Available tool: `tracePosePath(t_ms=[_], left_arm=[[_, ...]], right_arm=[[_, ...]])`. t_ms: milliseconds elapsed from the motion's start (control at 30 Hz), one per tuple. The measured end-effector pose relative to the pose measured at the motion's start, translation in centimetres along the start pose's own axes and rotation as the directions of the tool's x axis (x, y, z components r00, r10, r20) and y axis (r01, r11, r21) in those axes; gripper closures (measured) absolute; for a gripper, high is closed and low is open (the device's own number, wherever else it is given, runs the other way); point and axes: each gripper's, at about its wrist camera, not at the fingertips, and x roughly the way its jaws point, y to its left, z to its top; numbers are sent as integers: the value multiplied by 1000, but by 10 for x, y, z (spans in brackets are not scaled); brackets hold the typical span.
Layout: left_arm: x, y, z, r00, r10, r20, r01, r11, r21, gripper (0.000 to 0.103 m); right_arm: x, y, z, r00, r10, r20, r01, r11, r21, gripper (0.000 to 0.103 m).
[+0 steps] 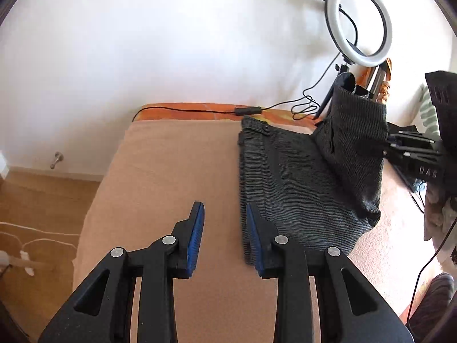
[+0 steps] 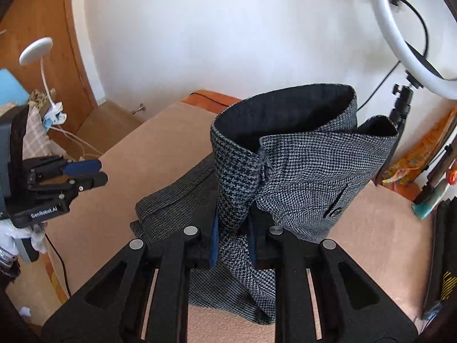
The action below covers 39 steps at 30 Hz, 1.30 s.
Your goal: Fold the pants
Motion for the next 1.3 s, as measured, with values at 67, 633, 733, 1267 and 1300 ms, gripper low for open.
tracePosePath(t_ms=[67,633,733,1267,1300], left_arm=[[-6,13,-6,1000,9,4,-9,999,-31,75],[3,31,-15,989,-141,-37,127,960,-250,52],[4,22,-15,979,-201,-46,177,934,-310,48],[38,-21,-33,951,-310,-27,232,766,-599,27],[42,-21,-37,947,-321,-15,241,741,-627,27]], right_arm=[[17,21,0,999,10,-33,-12,999,-50,87],[79,59,-12,946,264,-188,-284,954,-91,51],[57,37,-13,892,433,-125,-435,900,12,36],[32,-130,-43,917,397,34,-369,814,449,19],[34,-139,-46,916,400,36,-367,799,476,19]])
